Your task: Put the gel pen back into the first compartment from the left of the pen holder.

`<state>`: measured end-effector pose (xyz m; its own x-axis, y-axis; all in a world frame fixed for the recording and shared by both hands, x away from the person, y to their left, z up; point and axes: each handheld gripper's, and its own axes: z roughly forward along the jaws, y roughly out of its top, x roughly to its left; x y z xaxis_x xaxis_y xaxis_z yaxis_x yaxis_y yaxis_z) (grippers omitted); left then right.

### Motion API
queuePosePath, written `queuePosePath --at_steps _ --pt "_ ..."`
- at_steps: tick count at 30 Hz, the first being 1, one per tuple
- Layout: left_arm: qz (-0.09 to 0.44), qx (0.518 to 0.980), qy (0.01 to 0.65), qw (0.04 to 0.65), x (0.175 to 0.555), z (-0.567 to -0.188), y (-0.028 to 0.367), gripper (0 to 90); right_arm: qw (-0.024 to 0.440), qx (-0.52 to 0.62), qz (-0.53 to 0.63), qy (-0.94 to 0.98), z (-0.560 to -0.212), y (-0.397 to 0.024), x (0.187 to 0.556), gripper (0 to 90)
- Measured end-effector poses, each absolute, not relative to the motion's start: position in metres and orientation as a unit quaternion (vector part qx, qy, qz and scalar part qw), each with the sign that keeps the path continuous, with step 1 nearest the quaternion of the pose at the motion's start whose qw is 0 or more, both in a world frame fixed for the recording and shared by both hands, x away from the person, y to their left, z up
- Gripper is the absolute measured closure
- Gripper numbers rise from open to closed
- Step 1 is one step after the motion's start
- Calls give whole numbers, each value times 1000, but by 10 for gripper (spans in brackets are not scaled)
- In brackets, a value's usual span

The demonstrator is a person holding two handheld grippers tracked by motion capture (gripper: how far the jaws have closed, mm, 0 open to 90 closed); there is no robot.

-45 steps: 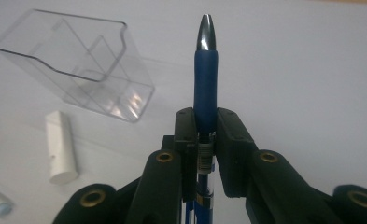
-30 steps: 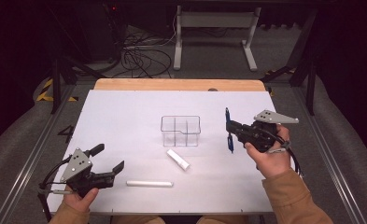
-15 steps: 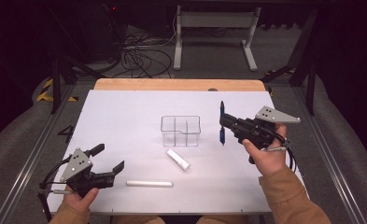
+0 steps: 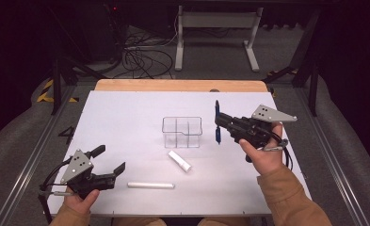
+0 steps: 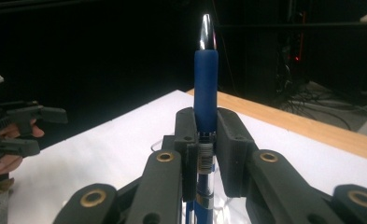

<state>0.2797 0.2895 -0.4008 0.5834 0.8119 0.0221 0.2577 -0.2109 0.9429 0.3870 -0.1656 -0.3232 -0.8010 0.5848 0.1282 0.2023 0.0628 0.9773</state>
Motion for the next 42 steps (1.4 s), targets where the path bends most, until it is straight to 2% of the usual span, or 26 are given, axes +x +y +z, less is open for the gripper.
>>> queuePosePath --at_steps 10,30,42 --pt "272 730 367 509 279 -401 290 111 129 249 647 709 -322 -138 404 799" --pt "271 733 364 506 279 -402 289 111 112 235 667 698 -328 -95 426 799" --pt "270 734 362 506 280 -403 289 112 121 231 669 696 -340 -67 439 798"
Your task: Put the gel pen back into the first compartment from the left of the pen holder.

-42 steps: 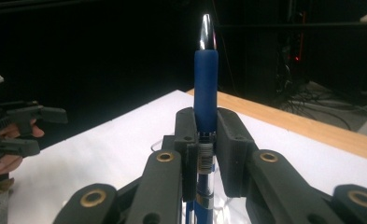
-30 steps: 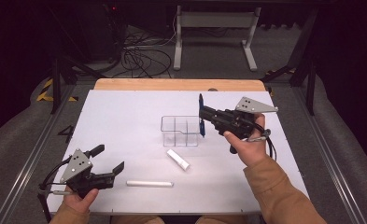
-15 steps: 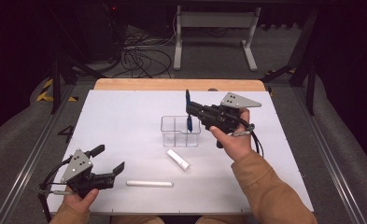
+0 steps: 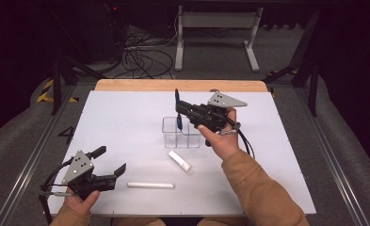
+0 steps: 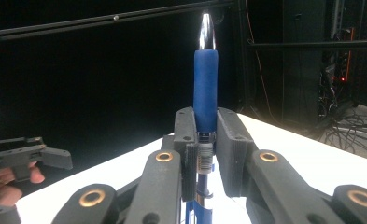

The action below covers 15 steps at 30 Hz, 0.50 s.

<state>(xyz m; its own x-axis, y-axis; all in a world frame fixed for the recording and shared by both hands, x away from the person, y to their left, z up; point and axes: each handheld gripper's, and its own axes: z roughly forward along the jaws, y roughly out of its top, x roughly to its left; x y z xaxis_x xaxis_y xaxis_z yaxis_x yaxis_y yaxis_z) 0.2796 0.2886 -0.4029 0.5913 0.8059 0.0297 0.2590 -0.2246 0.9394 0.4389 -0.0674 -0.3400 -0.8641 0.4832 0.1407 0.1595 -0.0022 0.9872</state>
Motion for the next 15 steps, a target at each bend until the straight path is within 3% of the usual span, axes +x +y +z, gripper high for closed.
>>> queuePosePath --at_steps 15 --pt "264 738 359 506 281 -404 288 112 137 235 659 702 -357 -41 451 798"
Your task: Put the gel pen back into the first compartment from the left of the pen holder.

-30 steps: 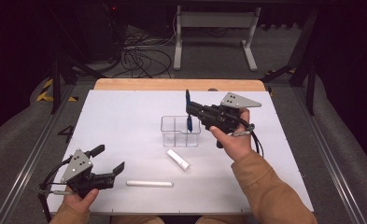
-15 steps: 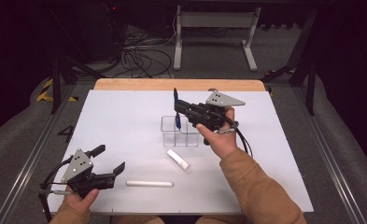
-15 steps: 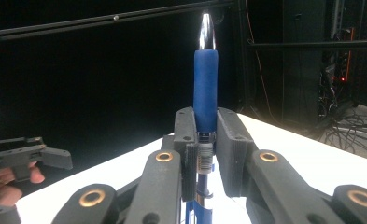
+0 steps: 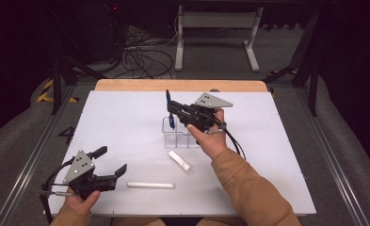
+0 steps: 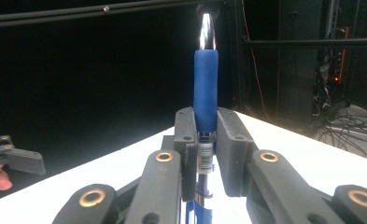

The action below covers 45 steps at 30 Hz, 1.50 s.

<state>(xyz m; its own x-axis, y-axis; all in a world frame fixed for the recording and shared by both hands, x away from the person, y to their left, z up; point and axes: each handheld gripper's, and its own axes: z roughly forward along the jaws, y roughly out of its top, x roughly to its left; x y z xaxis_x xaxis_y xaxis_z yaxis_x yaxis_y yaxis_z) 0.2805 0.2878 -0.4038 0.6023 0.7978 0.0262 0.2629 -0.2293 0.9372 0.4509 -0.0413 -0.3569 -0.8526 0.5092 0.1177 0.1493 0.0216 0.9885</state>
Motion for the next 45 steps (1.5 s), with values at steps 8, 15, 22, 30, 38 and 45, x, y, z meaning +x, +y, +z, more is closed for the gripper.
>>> queuePosePath --at_steps 8,15,22,30,38,45 --pt "266 739 357 506 281 -404 289 112 147 234 649 708 -363 -35 453 797" --pt "263 740 357 506 281 -404 288 112 145 235 641 716 -366 -33 452 796" --pt "264 740 356 506 280 -404 288 112 144 238 625 729 -371 -31 452 796" --pt "265 738 358 507 280 -403 288 107 142 243 612 739 -376 -32 451 747" --pt "255 747 335 515 277 -400 289 55 154 234 599 750 -370 -41 443 471" --pt "254 749 330 515 276 -399 288 73 173 215 605 747 -355 -57 427 392"
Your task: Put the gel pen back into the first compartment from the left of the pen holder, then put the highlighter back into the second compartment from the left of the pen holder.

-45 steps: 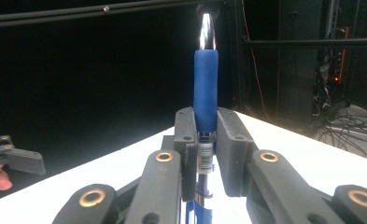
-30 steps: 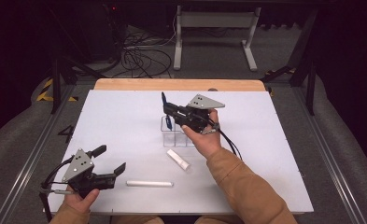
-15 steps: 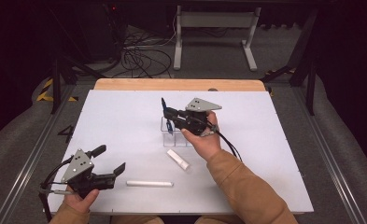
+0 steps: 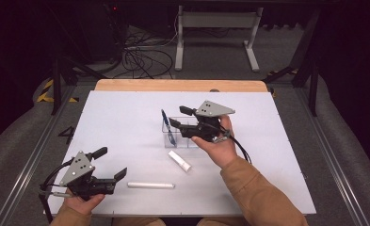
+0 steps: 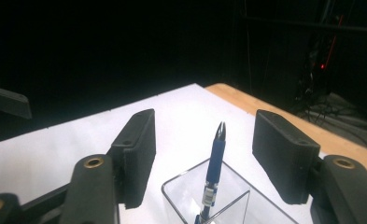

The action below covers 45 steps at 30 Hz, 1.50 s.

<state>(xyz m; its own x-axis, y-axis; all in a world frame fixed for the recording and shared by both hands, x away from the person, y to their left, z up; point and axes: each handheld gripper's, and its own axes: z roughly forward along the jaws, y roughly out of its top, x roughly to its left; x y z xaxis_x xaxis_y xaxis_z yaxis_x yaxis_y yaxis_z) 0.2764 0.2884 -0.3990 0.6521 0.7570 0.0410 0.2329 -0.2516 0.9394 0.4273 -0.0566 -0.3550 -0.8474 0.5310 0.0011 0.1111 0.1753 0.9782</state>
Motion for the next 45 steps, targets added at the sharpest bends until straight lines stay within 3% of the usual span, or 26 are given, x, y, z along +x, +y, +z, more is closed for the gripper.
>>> queuePosePath --at_steps 16,27,45 --pt "255 754 325 511 277 -397 287 89 187 215 611 739 -343 -81 417 317" --pt "250 760 319 508 279 -395 283 102 203 230 601 738 -344 -120 395 268" --pt "240 772 308 501 283 -384 275 118 250 270 570 735 -390 -198 367 249"
